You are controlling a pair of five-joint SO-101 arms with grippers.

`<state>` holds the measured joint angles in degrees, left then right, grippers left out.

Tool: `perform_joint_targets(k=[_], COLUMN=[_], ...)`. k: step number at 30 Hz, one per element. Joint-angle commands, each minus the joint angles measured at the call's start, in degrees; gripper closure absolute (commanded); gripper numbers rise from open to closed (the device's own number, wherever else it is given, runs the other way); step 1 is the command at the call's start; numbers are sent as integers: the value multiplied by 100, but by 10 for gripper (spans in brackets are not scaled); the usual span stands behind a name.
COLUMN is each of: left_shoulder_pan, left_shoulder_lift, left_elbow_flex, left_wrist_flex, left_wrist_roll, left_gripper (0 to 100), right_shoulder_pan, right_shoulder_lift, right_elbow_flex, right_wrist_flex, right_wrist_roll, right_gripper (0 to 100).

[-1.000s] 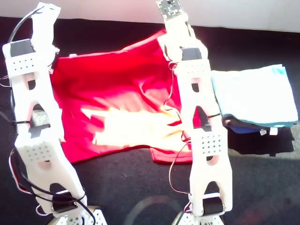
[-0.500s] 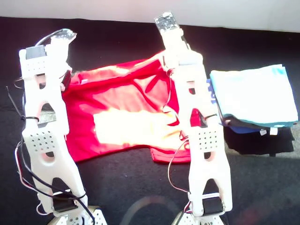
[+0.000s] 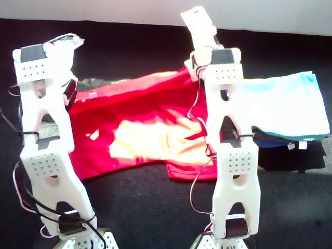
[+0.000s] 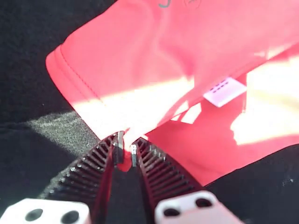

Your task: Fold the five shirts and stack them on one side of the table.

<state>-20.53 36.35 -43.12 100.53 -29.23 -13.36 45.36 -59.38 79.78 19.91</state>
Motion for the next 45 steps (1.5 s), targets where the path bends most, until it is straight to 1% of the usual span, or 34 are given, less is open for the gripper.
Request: perform_joint_targets(k=[1, 5, 10, 13, 16, 19, 23, 26, 29, 32, 35, 40, 45], left_shoulder_pan=[31, 22, 31, 31, 31, 31, 31, 31, 31, 31, 22, 31, 31], left_shoulder_lift=[-822, -1516, -2264, -2633, -2949, -3222, -3574, -3855, -4145, -4365, -4409, -4400, -4400], left_elbow_flex=[567, 1525, 2413, 2870, 3292, 3705, 4365, 4910, 5288, 5596, 5938, 6809, 7785], left_wrist_flex=[53, 44, 35, 35, 35, 18, -396, -607, -659, -668, -932, -1864, -3218], left_wrist_roll=[-35, -44, -53, -53, -53, -62, -62, -62, -97, -290, -290, -290, -264], left_gripper=[991, 991, 991, 991, 991, 990, 990, 990, 990, 990, 990, 990, 990], right_shoulder_pan=[92, 92, 101, 101, 101, 101, 101, 101, 101, 110, 242, 251, 462], right_shoulder_lift=[-593, -787, -1218, -1534, -1833, -2158, -2941, -3837, -4857, -5807, -6519, -6879, -6870], right_elbow_flex=[-92, -92, -92, -31, -4, 488, 1903, 3143, 4778, 6492, 7890, 9455, 10088], right_wrist_flex=[611, 1323, 2026, 2123, 2132, 2132, 2062, 1552, 725, -127, -901, -1771, -2527], right_wrist_roll=[26, 18, -492, -721, -756, -809, -782, -774, -774, -765, -765, -765, -765], right_gripper=[992, 992, 992, 992, 992, 992, 992, 992, 992, 992, 992, 992, 992])
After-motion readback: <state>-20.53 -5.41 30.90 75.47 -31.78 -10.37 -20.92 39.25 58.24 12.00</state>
